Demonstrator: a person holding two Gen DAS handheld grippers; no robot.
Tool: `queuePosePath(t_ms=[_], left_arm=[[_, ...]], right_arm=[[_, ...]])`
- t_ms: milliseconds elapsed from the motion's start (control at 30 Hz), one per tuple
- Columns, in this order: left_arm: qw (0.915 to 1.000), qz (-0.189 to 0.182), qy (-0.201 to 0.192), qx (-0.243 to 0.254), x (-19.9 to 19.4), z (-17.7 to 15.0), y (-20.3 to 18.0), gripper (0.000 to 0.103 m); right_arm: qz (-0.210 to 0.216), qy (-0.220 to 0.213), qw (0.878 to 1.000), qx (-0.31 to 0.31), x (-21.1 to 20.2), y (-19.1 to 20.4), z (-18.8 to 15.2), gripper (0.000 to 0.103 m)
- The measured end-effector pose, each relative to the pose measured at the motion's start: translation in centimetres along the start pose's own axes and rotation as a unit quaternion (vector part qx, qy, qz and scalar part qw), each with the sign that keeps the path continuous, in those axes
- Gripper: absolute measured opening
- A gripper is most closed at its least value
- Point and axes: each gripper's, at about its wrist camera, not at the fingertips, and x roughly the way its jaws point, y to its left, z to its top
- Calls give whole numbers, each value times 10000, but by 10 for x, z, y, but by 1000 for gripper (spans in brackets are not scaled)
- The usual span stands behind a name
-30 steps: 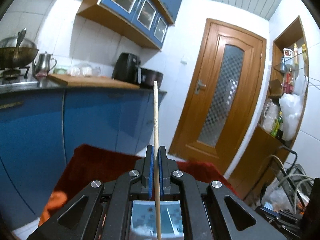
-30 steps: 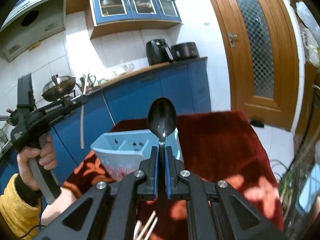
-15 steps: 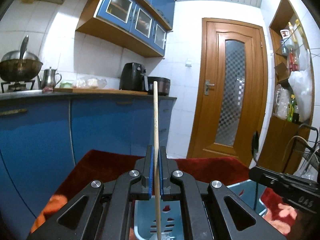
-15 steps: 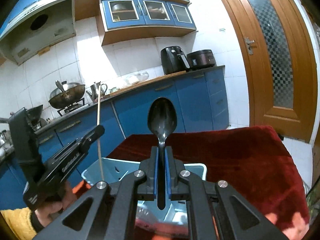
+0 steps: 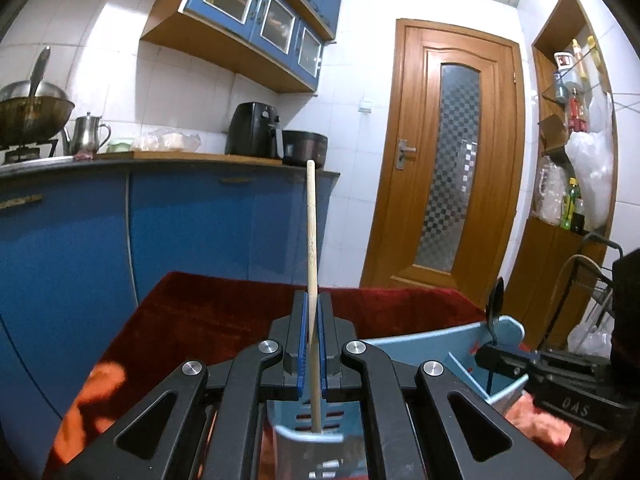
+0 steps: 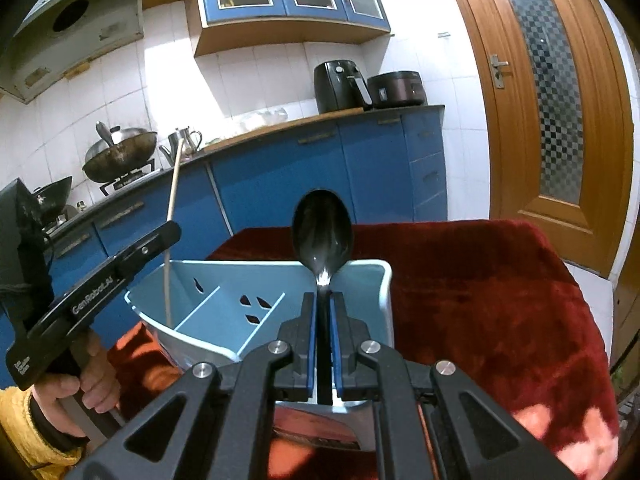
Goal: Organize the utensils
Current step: 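Lower the spoon into the box and open the right tool while the left tool inserts the chopstick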
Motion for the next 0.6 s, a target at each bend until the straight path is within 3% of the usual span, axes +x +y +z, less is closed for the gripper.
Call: queuePosePath(t_ms=[333, 600], left_arm=[[9998, -14, 167, 51, -10, -9, 2, 5], [9994, -140, 259, 205, -17, -8, -5, 5]], right_arm=[[-11, 153, 9998, -119, -6, 11, -2, 9], [-86, 12, 10000, 18, -23, 8, 2, 30]])
